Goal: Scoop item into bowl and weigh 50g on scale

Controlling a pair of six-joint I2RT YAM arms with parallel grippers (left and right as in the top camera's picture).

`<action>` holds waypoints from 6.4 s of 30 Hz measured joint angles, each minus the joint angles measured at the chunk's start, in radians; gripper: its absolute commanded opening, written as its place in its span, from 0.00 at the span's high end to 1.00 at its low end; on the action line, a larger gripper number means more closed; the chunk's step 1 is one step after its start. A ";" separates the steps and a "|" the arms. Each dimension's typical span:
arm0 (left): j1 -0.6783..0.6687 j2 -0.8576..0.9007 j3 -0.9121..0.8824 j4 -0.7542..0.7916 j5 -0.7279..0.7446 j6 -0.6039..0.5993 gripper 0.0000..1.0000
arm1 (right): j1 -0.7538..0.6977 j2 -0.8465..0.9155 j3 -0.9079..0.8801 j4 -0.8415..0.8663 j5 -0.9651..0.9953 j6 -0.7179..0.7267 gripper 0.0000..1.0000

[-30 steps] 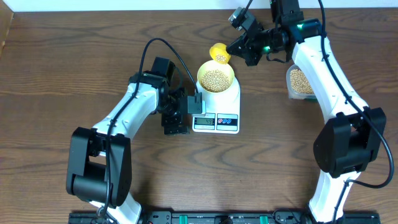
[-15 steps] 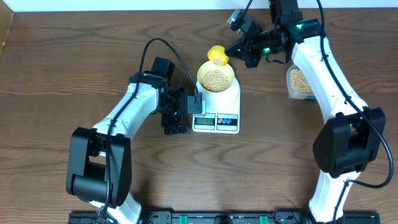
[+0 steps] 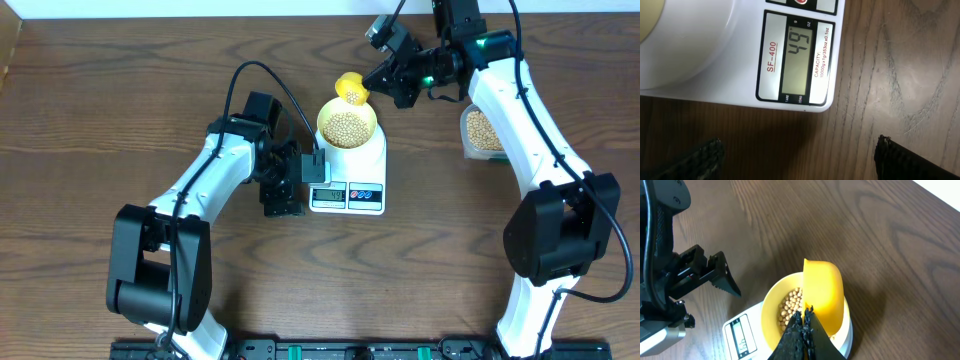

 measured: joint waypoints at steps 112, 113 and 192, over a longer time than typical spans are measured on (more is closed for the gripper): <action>0.000 0.000 0.000 0.001 0.000 0.000 0.02 | 0.013 0.000 0.000 -0.029 0.062 -0.087 0.99; 0.000 0.000 0.000 0.001 0.000 0.000 0.02 | 0.013 0.000 0.000 -0.029 0.062 -0.087 0.99; 0.000 0.000 0.000 0.001 0.000 0.000 0.02 | -0.235 -0.037 0.004 0.020 0.029 0.492 0.99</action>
